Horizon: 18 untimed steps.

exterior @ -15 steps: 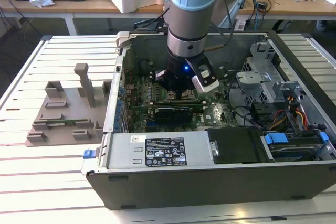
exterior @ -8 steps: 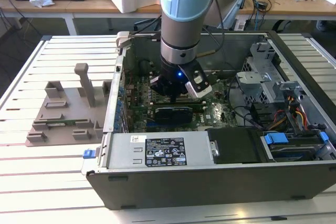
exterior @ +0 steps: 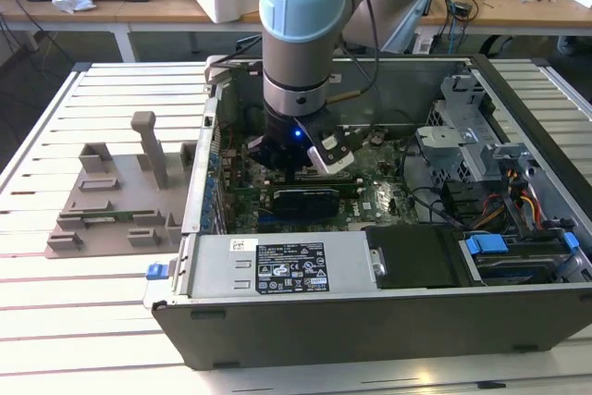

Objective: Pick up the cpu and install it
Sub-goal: 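Install the second cpu locking lever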

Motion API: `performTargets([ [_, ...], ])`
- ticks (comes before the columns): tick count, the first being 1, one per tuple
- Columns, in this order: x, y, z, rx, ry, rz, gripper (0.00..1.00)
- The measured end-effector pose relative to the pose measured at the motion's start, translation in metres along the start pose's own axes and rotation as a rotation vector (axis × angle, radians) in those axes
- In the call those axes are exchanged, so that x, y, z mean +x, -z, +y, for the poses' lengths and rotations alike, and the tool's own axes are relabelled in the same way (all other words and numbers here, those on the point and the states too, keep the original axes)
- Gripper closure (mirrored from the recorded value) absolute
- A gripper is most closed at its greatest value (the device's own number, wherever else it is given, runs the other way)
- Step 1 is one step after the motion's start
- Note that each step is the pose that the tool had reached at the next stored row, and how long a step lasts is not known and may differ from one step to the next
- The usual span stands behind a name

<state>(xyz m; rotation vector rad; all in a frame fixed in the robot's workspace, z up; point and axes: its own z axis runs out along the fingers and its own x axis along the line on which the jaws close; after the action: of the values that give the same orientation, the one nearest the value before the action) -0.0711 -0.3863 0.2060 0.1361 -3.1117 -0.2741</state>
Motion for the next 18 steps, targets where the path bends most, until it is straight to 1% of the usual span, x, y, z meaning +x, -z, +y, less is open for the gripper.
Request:
performTargets([
  [2, 0.0, -0.0033, 0.0046, -0.0024, 0.004, 0.0005, 0.89],
  [4, -0.0004, -0.0069, 0.0089, -0.0031, 0.008, 0.0011, 0.89],
  [8, -0.0008, -0.0103, 0.012, -0.0031, 0.015, 0.0025, 0.89],
  [15, -0.0004, -0.009, 0.0087, -0.0032, 0.015, 0.0013, 0.89],
  [17, -0.0004, -0.0056, 0.0094, -0.0038, 0.015, 0.0009, 0.89],
  [18, -0.0007, -0.0026, 0.0104, -0.0031, 0.015, 0.0012, 0.89],
])
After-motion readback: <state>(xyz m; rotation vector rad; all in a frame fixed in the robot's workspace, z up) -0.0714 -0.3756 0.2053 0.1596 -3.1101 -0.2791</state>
